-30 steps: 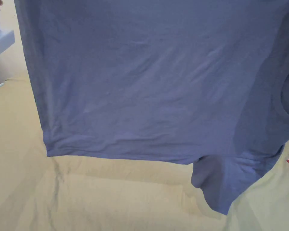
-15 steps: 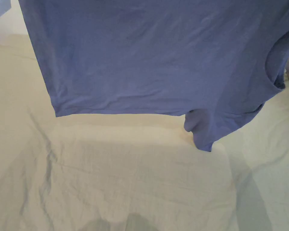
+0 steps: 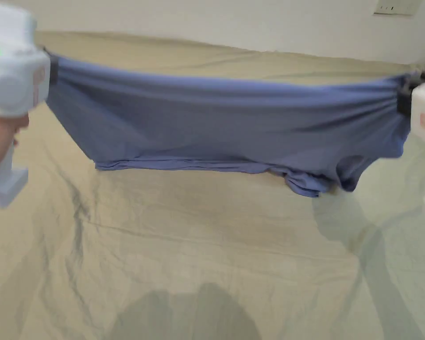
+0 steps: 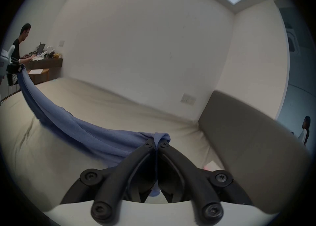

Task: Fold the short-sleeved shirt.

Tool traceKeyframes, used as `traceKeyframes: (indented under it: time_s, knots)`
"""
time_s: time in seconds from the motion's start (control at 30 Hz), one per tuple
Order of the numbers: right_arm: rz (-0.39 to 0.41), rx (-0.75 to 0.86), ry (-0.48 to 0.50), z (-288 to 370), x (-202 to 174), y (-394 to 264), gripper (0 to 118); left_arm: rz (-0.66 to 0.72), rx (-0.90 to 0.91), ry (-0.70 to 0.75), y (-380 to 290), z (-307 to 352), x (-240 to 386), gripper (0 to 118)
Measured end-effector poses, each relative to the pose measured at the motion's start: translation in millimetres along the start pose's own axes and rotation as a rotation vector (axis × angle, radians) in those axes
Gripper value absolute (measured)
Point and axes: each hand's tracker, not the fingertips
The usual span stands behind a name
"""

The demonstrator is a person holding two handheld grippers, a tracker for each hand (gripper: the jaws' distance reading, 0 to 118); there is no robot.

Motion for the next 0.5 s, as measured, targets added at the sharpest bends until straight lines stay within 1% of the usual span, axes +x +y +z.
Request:
traceKeyframes:
  time_s: [0.07, 0.13, 0.27, 0.37, 0.43, 0.5]
  knots:
    - [0.023, -0.078, 0.016, 18, -12, -39, 3, 0.009, -0.073, -0.038, -48, 15, 2, 0]
    - [0.038, -0.145, 0.059, 43, -26, -81, 3, -0.010, -0.142, -0.040, -100, 42, 7, 0]
    - [0.039, -0.287, 0.134, 99, -50, -142, 3, -0.092, -0.315, -0.092, -193, 93, 17, 0]
    - [-0.005, -0.411, 0.188, 137, -59, -179, 3, -0.093, -0.447, -0.140, -245, 131, 18, 0]
    - [-0.070, -0.500, 0.235, 159, -60, -200, 3, -0.057, -0.519, -0.150, -277, 145, 10, 0]
    - [-0.135, -0.573, 0.235, 170, -52, -222, 3, -0.071, -0.551, -0.188, -296, 166, 8, 0]
